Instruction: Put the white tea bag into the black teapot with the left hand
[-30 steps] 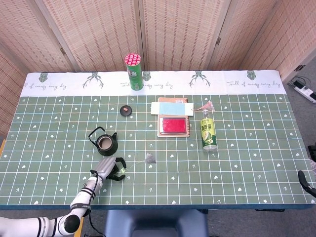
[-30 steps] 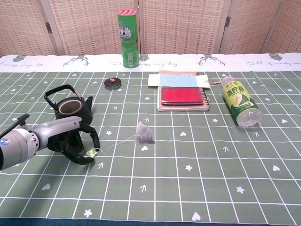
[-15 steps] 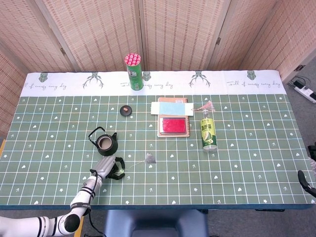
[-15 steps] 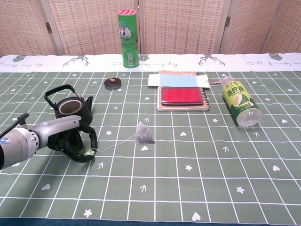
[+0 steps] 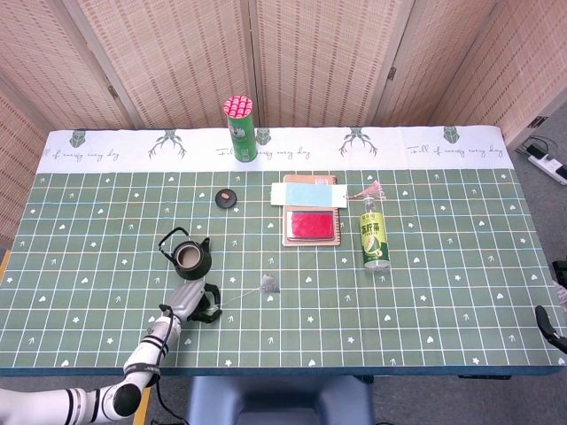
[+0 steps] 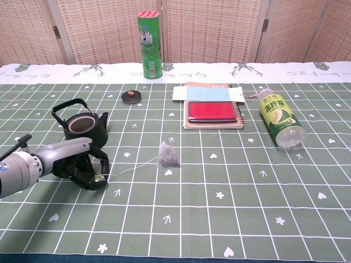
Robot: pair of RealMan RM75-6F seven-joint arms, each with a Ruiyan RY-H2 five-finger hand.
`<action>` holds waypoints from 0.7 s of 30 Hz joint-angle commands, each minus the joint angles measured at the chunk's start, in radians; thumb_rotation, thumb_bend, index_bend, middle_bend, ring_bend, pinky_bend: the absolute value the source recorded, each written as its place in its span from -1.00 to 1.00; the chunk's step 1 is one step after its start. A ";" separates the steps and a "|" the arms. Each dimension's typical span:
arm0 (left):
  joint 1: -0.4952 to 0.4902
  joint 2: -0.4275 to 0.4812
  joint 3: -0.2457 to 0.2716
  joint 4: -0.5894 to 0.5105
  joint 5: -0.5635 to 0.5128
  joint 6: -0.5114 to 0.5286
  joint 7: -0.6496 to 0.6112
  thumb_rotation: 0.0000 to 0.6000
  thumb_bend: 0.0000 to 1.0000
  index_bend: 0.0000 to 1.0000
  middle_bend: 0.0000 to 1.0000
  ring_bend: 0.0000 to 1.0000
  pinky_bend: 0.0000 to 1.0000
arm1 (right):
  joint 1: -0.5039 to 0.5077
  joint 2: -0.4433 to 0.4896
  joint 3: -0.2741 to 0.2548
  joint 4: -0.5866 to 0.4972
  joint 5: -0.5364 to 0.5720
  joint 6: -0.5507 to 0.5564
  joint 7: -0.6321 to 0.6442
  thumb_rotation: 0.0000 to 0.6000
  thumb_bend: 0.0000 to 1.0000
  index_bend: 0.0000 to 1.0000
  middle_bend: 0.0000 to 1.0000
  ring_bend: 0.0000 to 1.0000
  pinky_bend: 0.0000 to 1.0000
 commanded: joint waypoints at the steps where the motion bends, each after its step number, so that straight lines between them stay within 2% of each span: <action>1: 0.004 0.000 0.000 0.005 0.007 -0.001 -0.010 1.00 0.02 0.15 1.00 1.00 1.00 | 0.001 0.000 0.000 -0.001 0.000 -0.002 -0.002 1.00 -0.16 -1.00 -1.00 -1.00 -1.00; 5: 0.008 0.001 0.000 0.012 0.022 -0.004 -0.027 1.00 0.15 0.19 1.00 1.00 1.00 | 0.002 -0.001 0.000 -0.003 -0.001 -0.006 -0.008 1.00 -0.16 -1.00 -1.00 -1.00 -1.00; 14: 0.014 0.017 -0.002 0.003 0.047 -0.003 -0.046 1.00 0.19 0.24 1.00 1.00 1.00 | 0.005 -0.002 -0.002 -0.007 -0.005 -0.014 -0.021 1.00 -0.16 -1.00 -1.00 -1.00 -1.00; 21: 0.012 0.047 0.000 -0.025 0.062 0.028 -0.009 1.00 0.20 0.26 1.00 1.00 1.00 | 0.007 -0.003 -0.003 -0.010 -0.008 -0.017 -0.029 1.00 -0.16 -1.00 -1.00 -1.00 -1.00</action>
